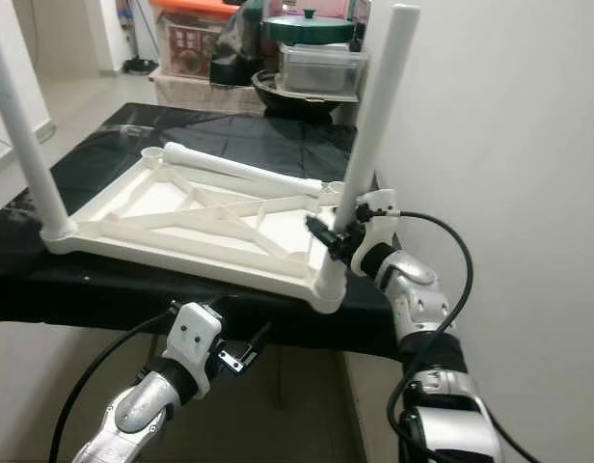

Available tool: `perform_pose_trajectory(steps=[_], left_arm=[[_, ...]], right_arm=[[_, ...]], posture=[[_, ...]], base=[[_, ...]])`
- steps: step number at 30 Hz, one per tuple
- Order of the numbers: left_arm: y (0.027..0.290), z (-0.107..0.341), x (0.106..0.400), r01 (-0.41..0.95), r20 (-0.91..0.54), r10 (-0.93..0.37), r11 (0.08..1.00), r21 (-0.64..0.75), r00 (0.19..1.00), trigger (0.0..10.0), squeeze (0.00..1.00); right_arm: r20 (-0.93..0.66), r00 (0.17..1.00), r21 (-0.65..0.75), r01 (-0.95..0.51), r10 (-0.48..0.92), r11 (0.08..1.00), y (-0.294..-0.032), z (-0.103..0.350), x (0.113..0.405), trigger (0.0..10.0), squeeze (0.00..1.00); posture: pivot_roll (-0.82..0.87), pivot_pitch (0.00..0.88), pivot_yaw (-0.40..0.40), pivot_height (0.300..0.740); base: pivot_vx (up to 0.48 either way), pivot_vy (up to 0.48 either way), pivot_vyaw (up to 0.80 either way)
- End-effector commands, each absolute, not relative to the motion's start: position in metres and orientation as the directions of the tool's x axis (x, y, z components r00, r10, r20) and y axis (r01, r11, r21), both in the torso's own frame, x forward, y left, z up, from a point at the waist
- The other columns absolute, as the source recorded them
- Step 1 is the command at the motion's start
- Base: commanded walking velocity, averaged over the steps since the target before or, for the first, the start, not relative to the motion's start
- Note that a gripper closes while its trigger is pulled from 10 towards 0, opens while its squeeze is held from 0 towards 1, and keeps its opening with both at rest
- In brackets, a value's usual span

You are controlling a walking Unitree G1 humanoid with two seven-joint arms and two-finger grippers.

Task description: Building children table

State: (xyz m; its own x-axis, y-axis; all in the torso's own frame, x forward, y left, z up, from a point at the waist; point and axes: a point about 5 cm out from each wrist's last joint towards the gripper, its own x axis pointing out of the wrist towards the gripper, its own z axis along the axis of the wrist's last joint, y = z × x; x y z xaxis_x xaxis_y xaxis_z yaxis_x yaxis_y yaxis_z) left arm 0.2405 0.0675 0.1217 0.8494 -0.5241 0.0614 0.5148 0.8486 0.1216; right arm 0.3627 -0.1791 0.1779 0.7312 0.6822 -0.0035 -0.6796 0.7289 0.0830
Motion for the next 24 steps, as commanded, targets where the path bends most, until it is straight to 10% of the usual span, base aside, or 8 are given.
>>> perform_pose_trajectory(steps=[1,6,7,10,14,24], left_arm=[[0.067,0.120,0.240,0.526,0.063,-0.535,0.842,0.118,0.842,10.0,0.00],[0.067,0.119,0.240,0.529,0.056,-0.537,0.841,0.116,0.842,10.0,0.00],[0.068,0.119,0.240,0.529,0.054,-0.537,0.841,0.116,0.842,10.0,0.00],[0.069,0.119,0.238,0.526,0.054,-0.534,0.842,0.119,0.844,10.0,0.00],[0.074,0.120,0.236,0.510,0.058,-0.520,0.851,0.127,0.852,10.0,0.00],[0.076,0.119,0.236,0.500,0.057,-0.510,0.856,0.134,0.858,10.0,0.00]], right_arm=[[-0.032,0.617,0.093,-0.782,0.786,0.617,-0.161,0.176,0.361,10.0,0.00],[-0.073,0.562,0.075,-0.820,0.824,0.567,-0.149,0.173,0.364,9.2,0.00],[-0.070,0.609,0.067,-0.788,0.790,0.613,-0.148,0.172,0.368,0.0,0.00],[-0.041,0.694,0.060,-0.716,0.718,0.696,-0.149,0.172,0.374,0.0,0.00],[-0.010,0.973,0.130,-0.227,0.230,0.965,-0.182,0.163,0.382,0.0,0.00],[-0.068,0.904,0.183,0.428,-0.423,0.885,-0.203,0.147,0.347,0.0,0.00]], posture=[[0.12,0.000,-0.103,0.740],[0.12,0.000,-0.106,0.740],[0.12,0.000,-0.105,0.740],[0.12,0.000,-0.104,0.740],[0.12,0.000,-0.100,0.740],[0.11,0.000,-0.093,0.740]], base=[[0.000,0.000,0.00],[0.000,0.000,0.00],[0.000,0.000,0.00],[0.000,0.000,0.00],[0.000,0.000,0.00],[0.000,0.000,0.00]])
